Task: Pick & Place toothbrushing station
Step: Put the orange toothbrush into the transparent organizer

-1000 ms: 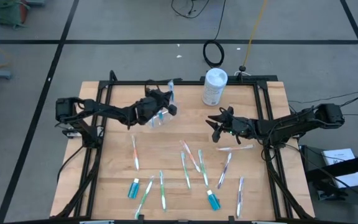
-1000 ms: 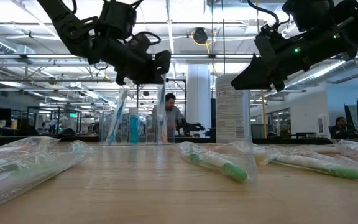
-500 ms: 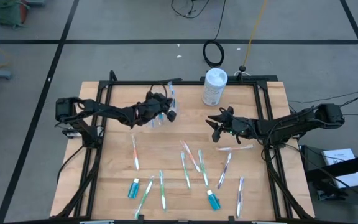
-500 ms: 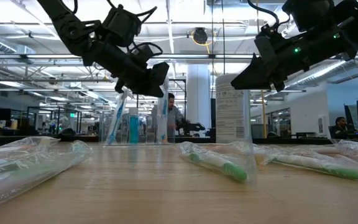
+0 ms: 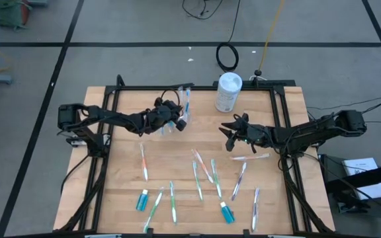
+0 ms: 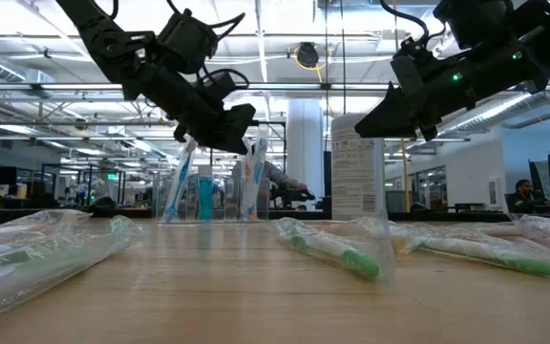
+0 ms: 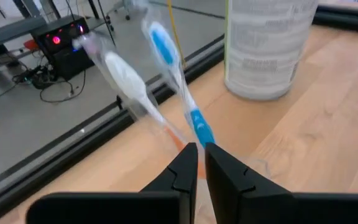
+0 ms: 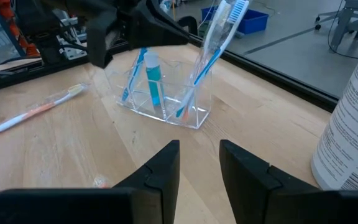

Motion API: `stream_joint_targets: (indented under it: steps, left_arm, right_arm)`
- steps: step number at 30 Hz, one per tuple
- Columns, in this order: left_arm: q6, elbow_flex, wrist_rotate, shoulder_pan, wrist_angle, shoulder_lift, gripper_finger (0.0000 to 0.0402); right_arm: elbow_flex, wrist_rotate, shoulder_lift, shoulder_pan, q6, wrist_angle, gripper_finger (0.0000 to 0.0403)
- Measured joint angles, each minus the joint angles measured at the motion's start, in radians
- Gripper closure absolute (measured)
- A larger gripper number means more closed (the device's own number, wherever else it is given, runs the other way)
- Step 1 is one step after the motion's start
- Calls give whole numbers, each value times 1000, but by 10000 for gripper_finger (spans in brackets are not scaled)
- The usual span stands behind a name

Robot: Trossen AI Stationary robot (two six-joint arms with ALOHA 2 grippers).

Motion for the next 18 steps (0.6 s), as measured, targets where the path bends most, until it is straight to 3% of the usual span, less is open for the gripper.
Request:
stream_joint_targets:
  steps: [11, 18]
  left_arm:
    - [23, 0, 133, -17, -81, -188, 256]
    - [2, 0, 136, -95, -278, -367, 234]
  right_arm:
    - [0, -2, 0, 0, 0, 0, 298]
    - [0, -3, 0, 0, 0, 0, 298]
